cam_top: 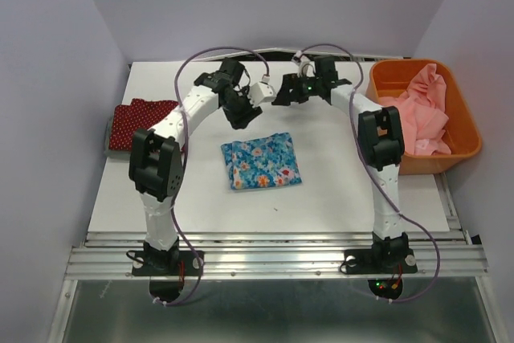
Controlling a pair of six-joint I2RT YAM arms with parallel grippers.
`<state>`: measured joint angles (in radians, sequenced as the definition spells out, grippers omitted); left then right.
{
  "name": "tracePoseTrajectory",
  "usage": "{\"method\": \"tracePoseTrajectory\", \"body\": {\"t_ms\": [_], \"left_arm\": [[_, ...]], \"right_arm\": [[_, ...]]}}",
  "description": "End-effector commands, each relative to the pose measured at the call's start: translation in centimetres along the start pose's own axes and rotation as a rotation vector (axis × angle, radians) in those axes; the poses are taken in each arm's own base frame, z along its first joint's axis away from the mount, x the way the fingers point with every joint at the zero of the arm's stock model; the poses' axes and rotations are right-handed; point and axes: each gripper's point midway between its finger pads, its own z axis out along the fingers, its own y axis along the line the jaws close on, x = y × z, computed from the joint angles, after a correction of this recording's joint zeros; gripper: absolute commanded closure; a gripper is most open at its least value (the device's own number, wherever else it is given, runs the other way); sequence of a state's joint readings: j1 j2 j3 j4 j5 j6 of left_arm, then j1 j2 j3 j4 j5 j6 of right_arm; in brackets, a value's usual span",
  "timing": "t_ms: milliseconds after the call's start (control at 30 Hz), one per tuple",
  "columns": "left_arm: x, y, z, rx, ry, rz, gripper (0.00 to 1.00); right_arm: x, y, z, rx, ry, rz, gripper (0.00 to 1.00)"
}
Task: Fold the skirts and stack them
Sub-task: Fold the skirt
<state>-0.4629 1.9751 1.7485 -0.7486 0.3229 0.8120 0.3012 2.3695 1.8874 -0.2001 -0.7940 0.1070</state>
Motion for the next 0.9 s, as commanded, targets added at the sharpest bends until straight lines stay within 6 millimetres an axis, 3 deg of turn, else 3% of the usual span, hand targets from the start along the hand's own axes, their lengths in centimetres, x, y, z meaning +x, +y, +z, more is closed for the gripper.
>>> {"method": "tracePoseTrajectory", "body": {"t_ms": [0,67,133,200,300,467,533,567,700,833,867], "left_arm": [[-2.5,1.6,-6.4,-0.116,-0.158,-0.122,0.41],[-3.0,0.9,-6.4,-0.090,-0.228,-0.233,0.43],[-2.6,-1.5,-5.5,-0.007,-0.280,-0.342,0.45],[-1.3,-4.3,-4.0,0.084,-0.289,-0.413,0.48],[-0.6,-5.8,-2.1,0.152,-0.316,-0.507,0.51],[0.8,-5.7,1.1,0.209,-0.293,-0.613,0.55],[1.7,-4.9,2.2,0.191,-0.273,-0.651,0.57],[2.2,-4.3,2.7,0.179,-0.266,-0.670,0.58],[4.4,-1.2,5.6,0.141,-0.207,-0.732,0.63],[4.2,0.2,6.6,0.138,-0.207,-0.724,0.64],[3.9,0.7,6.7,0.131,-0.213,-0.712,0.64]], "right_arm": [[-8.3,0.4,-5.9,0.081,-0.162,-0.044,0.02],[-9.0,2.7,-8.3,0.056,-0.167,-0.079,0.06],[-8.1,5.0,-9.4,-0.007,-0.139,-0.076,0.14],[-5.9,7.2,-10.1,-0.051,-0.092,-0.047,0.25],[-1.8,10.8,-9.9,-0.127,-0.005,-0.023,0.35],[4.6,14.5,-8.9,-0.234,0.110,0.034,0.44],[6.3,14.2,-8.4,-0.230,0.135,0.057,0.48],[7.7,13.4,-7.8,-0.220,0.153,0.078,0.48],[10.1,10.1,-5.9,-0.149,0.198,0.097,0.50],[11.6,6.3,-3.8,-0.049,0.212,0.100,0.54],[12.1,4.6,-3.1,0.012,0.213,0.103,0.54]]}}
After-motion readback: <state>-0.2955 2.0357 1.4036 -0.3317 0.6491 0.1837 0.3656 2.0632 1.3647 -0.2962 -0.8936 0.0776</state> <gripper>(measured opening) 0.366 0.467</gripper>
